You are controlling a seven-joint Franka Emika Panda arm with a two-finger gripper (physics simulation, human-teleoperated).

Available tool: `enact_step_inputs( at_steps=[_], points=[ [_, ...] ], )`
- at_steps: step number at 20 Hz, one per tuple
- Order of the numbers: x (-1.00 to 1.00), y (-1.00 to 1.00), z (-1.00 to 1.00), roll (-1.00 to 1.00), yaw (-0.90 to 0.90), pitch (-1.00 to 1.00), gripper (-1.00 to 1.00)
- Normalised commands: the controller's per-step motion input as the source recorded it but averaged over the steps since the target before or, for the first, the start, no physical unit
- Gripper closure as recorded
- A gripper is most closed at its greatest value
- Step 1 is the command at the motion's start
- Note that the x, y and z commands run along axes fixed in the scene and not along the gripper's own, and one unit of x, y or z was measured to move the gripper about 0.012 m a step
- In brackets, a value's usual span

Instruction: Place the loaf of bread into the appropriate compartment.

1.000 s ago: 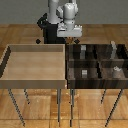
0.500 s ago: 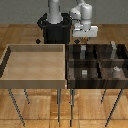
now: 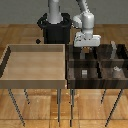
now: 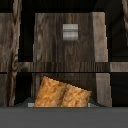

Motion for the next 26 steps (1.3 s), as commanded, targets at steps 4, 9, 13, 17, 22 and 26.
enact_step_inputs(
  at_steps=[4,9,13,17,22,26],
  points=[
    [1.0,0.0,0.0,0.0,0.0,0.0,1.0],
    [1.0,0.0,0.0,0.0,0.0,0.0,1.0],
    [0.0,0.0,0.0,0.0,0.0,0.0,-1.0],
    [0.0,0.0,0.0,0.0,0.0,0.0,-1.0],
    [0.0,0.0,0.0,0.0,0.0,0.0,-1.0],
    [0.0,0.0,0.0,0.0,0.0,0.0,-1.0]
  ],
)
